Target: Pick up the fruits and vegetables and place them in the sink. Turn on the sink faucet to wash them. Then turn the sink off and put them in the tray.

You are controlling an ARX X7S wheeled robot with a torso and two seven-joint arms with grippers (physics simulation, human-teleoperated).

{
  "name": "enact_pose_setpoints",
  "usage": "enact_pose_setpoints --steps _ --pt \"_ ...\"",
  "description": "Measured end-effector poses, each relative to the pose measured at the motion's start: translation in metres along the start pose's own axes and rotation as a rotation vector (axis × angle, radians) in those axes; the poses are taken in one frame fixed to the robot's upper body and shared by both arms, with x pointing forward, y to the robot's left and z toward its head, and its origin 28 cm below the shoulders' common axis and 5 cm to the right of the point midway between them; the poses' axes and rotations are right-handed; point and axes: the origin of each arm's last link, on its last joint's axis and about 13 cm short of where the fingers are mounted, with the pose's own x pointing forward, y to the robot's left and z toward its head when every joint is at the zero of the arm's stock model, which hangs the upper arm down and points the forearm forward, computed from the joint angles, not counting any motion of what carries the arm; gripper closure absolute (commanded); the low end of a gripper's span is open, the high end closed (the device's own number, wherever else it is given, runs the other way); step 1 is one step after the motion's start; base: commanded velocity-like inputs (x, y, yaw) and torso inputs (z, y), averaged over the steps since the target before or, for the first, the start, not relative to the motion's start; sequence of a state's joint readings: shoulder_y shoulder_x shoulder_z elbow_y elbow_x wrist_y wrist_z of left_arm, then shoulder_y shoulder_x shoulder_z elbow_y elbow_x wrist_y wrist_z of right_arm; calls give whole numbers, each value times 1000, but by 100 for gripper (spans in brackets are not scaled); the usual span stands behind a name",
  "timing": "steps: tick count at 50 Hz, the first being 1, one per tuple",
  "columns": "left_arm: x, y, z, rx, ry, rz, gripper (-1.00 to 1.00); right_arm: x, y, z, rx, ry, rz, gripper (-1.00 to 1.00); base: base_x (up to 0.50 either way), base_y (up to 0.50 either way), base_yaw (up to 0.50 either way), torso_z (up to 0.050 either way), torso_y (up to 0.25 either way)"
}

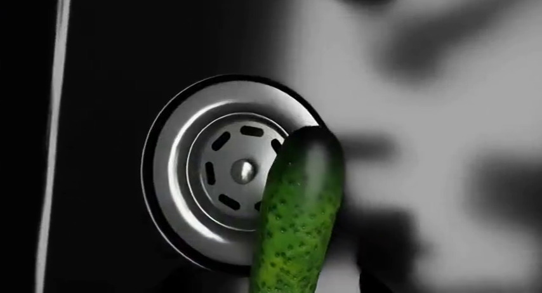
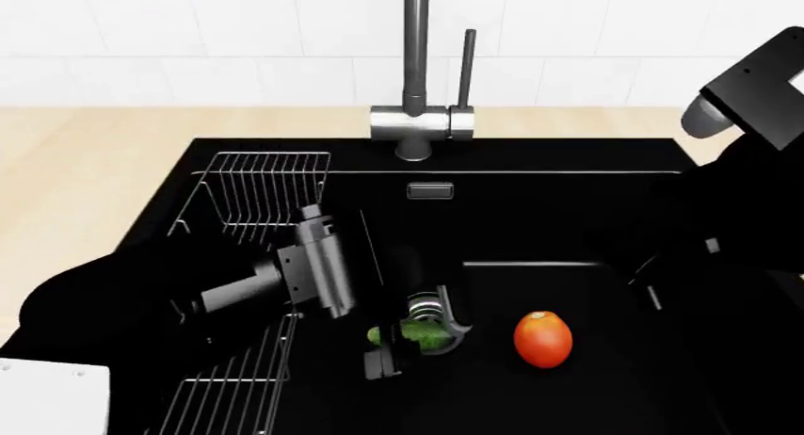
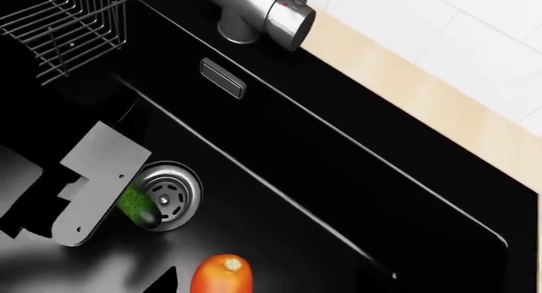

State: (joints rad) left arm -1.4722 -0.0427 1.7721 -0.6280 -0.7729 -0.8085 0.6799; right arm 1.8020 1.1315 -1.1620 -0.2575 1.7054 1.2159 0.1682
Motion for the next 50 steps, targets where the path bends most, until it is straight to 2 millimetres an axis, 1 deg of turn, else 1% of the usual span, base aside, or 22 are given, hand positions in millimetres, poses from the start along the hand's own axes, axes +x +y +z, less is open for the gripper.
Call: enact_pose_setpoints --steps 5,10,13,17,23,28,34,42,50 --pt "-2 0 1 -4 -10 2 -100 -5 -1 -1 2 -2 -2 -100 0 0 0 0 0" --pt "-12 0 4 -18 -49 4 -100 -7 -2 -1 6 -12 -7 -100 0 0 0 0 0" --pt "-24 1 6 -39 -96 7 -100 -8 -2 0 12 -23 -12 -100 0 0 0 0 0" --pt "-44 0 8 -82 -183 15 -100 -6 -2 3 24 -53 -23 -100 0 0 0 0 0" --pt "-75 -1 6 -162 -332 47 -100 1 -1 8 65 -145 -63 -100 0 0 0 0 0" --pt "-97 -5 2 -230 -452 82 -100 7 0 11 110 -233 -109 -100 0 0 0 0 0" --pt "-118 -15 -4 -300 -575 121 -100 11 1 13 154 -308 -149 -100 0 0 0 0 0" --pt "-138 -26 -15 -380 -683 166 -100 10 1 14 189 -364 -179 -100 0 0 0 0 0" --pt "-155 -35 -32 -463 -757 225 -100 11 -1 16 204 -394 -191 -100 0 0 0 0 0"
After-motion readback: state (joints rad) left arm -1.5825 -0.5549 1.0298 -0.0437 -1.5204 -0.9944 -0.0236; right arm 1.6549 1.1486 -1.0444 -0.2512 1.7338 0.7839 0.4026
